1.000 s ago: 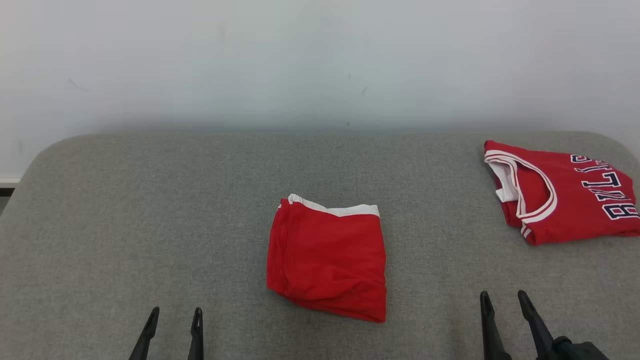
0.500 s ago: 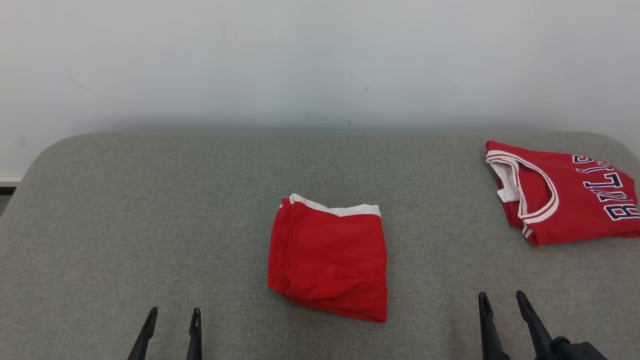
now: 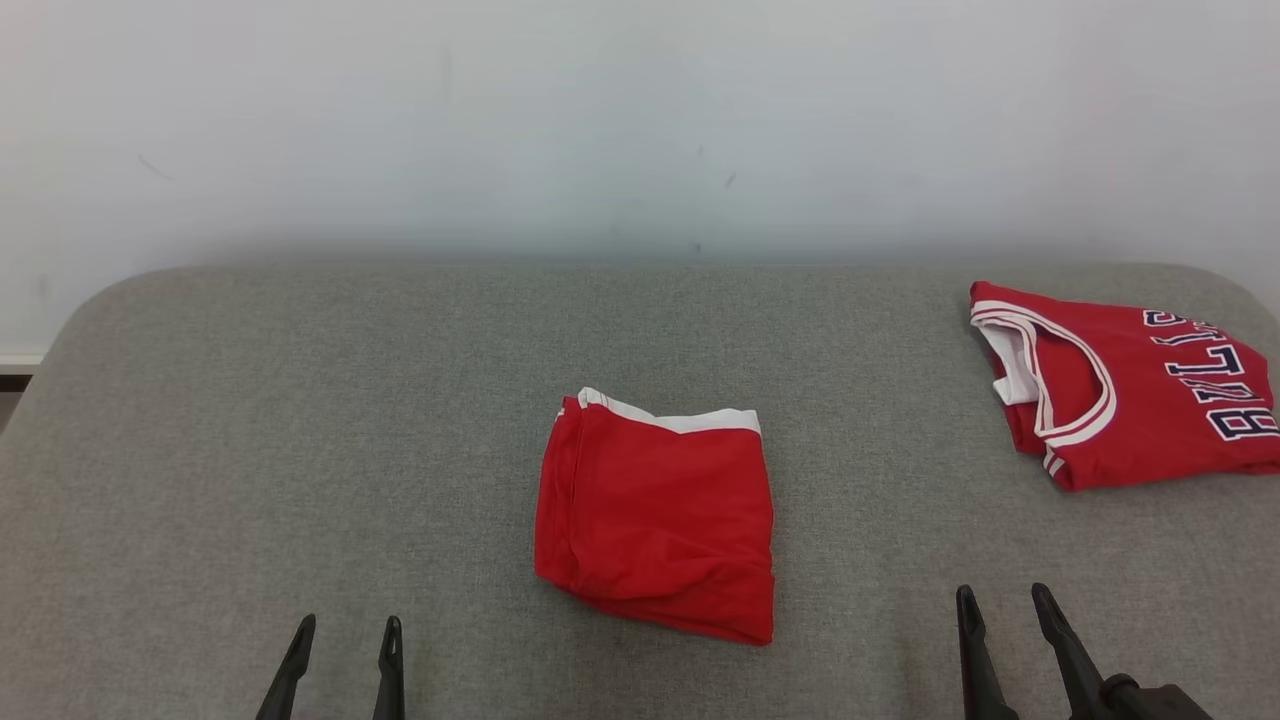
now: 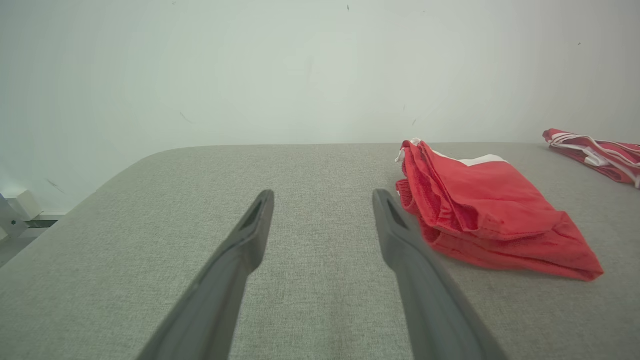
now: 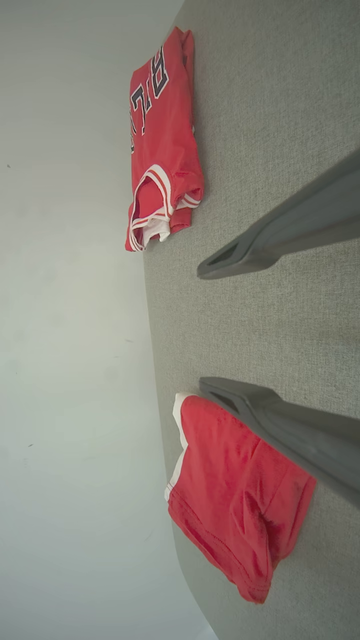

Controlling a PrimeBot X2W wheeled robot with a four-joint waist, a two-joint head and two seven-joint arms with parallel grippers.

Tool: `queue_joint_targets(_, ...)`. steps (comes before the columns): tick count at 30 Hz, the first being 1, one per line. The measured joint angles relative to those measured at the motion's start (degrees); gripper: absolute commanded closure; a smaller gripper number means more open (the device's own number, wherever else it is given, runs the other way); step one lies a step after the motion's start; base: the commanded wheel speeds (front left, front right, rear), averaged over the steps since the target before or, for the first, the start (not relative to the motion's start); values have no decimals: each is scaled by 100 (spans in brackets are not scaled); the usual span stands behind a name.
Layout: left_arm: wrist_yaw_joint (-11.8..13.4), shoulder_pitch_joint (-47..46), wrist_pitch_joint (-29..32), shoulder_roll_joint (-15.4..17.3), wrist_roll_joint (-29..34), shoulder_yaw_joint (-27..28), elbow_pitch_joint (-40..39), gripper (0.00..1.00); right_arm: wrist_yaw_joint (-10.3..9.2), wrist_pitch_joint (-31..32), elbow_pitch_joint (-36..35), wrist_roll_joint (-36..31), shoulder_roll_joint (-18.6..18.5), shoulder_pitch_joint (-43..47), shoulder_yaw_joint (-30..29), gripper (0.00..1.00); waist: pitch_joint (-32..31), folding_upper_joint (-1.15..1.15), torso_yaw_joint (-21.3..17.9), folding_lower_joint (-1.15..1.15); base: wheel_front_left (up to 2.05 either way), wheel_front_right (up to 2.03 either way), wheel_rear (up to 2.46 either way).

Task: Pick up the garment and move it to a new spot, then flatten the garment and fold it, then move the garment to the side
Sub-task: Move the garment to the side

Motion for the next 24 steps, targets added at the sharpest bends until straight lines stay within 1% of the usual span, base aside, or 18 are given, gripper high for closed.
queue_joint_targets(7, 0, -1, 0, 1, -1, 4, 5, 0, 0, -1, 56, -1, 0, 1, -5, 0, -8, 0, 19, 0, 0, 0, 0)
queue_joint_targets(12, 0, -13, 0, 0, -29, -8, 22, 0, 0, 1, 625, 133, 0, -153, 169, 0, 8, 0, 79, 0, 0, 0, 0)
queue_joint_targets(17, 0, -21, 0, 0, -54, -54, 30, 0, 0, 0, 1336, 141, 4, -1017, 488, 0, 45, 0, 193, 0, 0, 0, 0)
queue_joint_targets(22, 0, -45, 0, 1, -113, -130, 43, 0, 0, 0, 2397, 238, 5, -1946, 769, 0, 92, 0, 370, 0, 0, 0, 0)
queue_joint_targets(24, 0, -94, 0, 1, -147, -163, 43, 0, 0, -1, 2854, 413, 7, -2363, 844, 0, 137, 0, 445, 0, 0, 0, 0)
